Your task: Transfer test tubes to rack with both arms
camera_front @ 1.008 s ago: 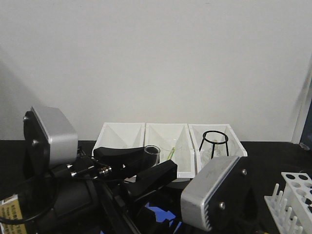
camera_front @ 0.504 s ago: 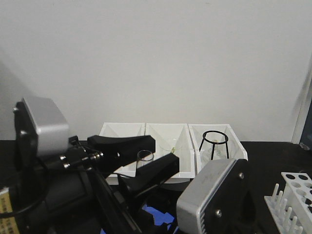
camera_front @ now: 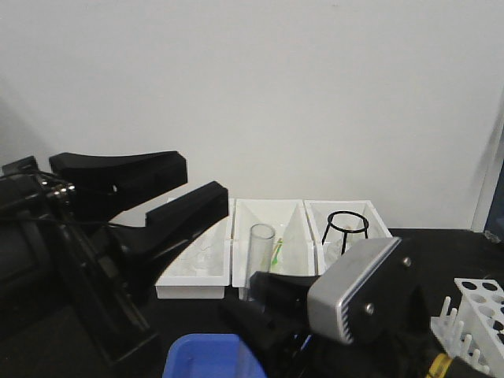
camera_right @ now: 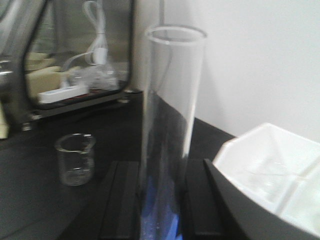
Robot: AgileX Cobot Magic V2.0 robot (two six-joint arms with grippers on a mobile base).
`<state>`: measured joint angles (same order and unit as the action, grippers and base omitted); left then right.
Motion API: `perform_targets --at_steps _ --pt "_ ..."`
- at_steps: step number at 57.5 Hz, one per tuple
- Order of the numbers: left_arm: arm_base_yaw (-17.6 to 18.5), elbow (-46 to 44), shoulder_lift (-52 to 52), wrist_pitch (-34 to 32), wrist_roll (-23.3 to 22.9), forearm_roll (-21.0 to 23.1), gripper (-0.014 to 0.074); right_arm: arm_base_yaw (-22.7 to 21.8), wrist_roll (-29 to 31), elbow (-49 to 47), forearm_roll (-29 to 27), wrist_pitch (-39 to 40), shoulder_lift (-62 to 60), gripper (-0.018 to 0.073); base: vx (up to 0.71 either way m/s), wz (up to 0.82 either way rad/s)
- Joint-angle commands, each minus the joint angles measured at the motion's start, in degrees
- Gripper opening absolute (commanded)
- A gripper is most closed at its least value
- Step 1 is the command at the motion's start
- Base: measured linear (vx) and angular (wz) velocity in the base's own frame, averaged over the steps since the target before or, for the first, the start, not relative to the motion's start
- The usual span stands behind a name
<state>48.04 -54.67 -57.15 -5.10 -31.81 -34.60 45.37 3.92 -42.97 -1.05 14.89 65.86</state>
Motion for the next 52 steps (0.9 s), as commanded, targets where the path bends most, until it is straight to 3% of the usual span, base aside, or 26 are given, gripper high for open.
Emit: perform_targets --at_steps 1,35,43,52 --pt "-0.1 -2.0 2.3 0.1 0.3 0.8 0.0407 -5.2 0.6 -2.0 0.2 5.0 -1.2 -0.0008 0.00 0.00" --pt "-0.1 -2.0 4.9 22.2 0.3 0.8 0.0407 -52.2 0.5 -2.0 0.7 2.9 -1.2 -0.0007 0.00 0.00" --pt "-0.1 -2.0 4.9 25.0 0.3 0.3 0.0395 -58.5 0.4 -2.0 0.7 2.8 0.3 -0.0007 0.00 0.00" --pt "-0.1 -2.0 4.9 28.0 0.3 -0.9 0.0353 -60.4 0.5 -2.0 2.2 3.7 4.8 -0.0007 0.00 0.00"
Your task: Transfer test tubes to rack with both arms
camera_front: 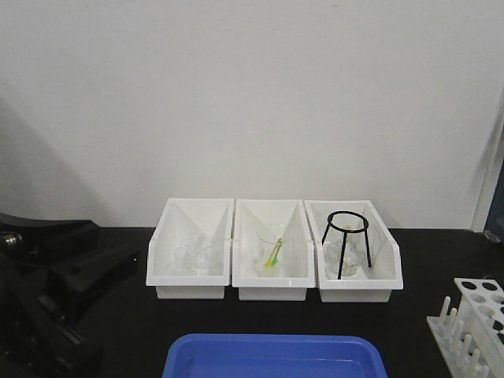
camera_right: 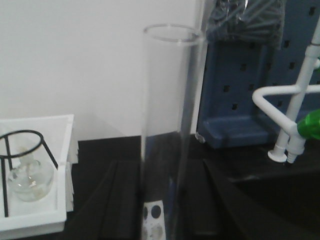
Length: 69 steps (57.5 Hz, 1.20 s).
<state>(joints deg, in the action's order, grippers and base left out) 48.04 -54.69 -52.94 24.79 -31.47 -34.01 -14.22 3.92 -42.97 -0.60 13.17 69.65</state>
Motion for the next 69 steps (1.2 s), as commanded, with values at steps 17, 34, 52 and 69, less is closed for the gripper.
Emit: perform_targets --at_steps 17,34,52,69 --pt "-0.1 -2.0 0.7 0.1 -0.1 -1.4 0.0235 -0.8 -4.2 -2.0 8.3 15.3 10.9 -0.0007 0.00 0.00" --pt "-0.1 -2.0 0.7 0.2 -0.1 -1.4 0.0135 -0.8 -10.8 -2.0 11.0 22.7 16.3 -0.0006 0.00 0.00" --pt "-0.1 -2.0 0.7 0.2 -0.1 -1.4 0.0109 -0.8 -10.7 -2.0 10.8 24.7 19.9 -0.0006 0.00 0.00" --pt "-0.1 -2.0 0.7 0.2 -0.1 -1.4 0.0111 -0.8 -10.9 -2.0 10.7 24.6 24.1 -0.0006 0.00 0.00"
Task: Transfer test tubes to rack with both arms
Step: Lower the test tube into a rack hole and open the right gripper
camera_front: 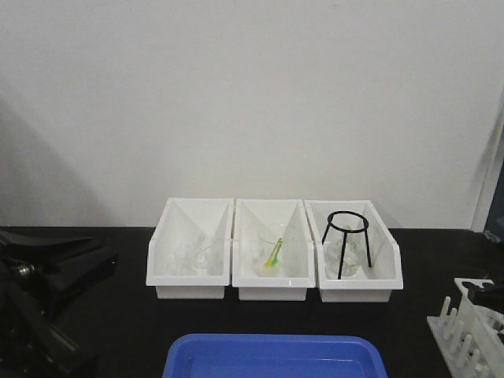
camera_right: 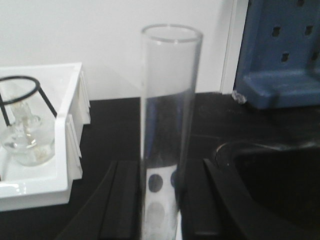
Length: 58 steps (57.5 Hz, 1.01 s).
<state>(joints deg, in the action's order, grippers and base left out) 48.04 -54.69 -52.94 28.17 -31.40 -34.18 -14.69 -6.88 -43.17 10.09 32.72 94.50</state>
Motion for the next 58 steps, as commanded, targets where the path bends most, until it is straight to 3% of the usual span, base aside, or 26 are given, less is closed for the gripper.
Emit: perform_targets --at_steps 1,43,58 --pt "-0.1 -2.0 0.7 -3.2 -0.2 -1.2 0.0111 -0.4 -0.1 -1.8 0.1 5.1 -0.2 -0.0006 0.00 0.00" --pt "-0.1 -2.0 0.7 -3.8 -0.2 -1.2 0.0110 -0.4 0.3 -1.8 0.4 7.0 5.8 -0.0001 0.00 0.00" --pt "-0.1 -2.0 0.7 -4.6 -0.3 -1.2 0.0110 -0.4 0.3 -1.8 0.4 4.9 5.8 0.0108 0.00 0.00"
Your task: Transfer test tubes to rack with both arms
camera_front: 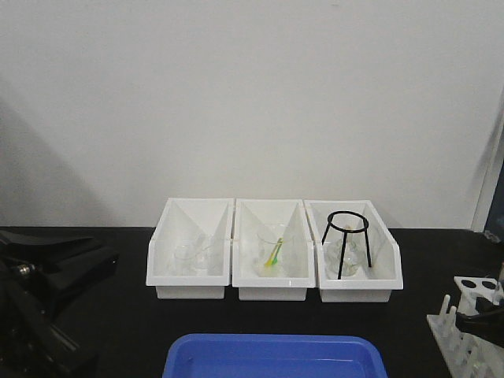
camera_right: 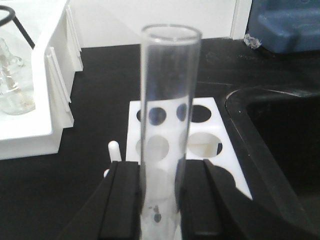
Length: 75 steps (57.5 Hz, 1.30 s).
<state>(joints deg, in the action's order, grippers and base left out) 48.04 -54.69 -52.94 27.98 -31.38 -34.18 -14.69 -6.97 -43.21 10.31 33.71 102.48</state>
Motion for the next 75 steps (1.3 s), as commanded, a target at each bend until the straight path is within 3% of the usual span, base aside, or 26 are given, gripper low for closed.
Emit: perform_targets --at_steps 1,24,39,47,53,60,68,75 --pt "-0.1 -2.0 0.7 -4.5 -0.3 -1.2 0.0110 -0.4 0.4 -1.7 0.2 3.9 -2.2 0.0124 0.00 0.00" --pt "-0.1 -2.0 0.7 -4.7 -0.5 -1.2 0.0110 -0.4 0.4 -1.7 0.0 4.1 -3.5 0.0438 0.00 0.00" --pt "-0.1 -2.0 0.7 -4.7 -0.5 -1.2 0.0110 -0.4 0.4 -1.7 -0.1 3.8 -12.5 0.0461 0.00 0.00" --pt "-0.1 -2.0 0.7 -4.7 -0.4 -1.2 0.0110 -0.2 -0.1 -1.7 1.0 -0.9 -22.9 0.0459 0.00 0.00" --pt "-0.1 -2.0 0.7 -3.7 -0.7 -1.2 0.0110 -0.2 -5.7 -1.7 7.2 -7.7 -32.2 0.0420 0.00 0.00" --pt "-0.1 -2.0 0.7 0.4 -0.7 -2.6 0.0108 2.0 -16.8 -1.7 19.5 -16.7 -42.1 0.0274 0.00 0.00" --pt "-0.1 -2.0 0.9 5.7 -1.1 -9.0 0.0020 10.6 -27.9 -1.7 35.0 -23.0 -51.2 0.0002 0.00 0.00" --pt "-0.1 -2.0 2.5 7.6 -3.9 -10.9 -0.0023 18.7 -38.2 -1.7 41.1 -24.9 -56.9 -0.0012 0.00 0.00"
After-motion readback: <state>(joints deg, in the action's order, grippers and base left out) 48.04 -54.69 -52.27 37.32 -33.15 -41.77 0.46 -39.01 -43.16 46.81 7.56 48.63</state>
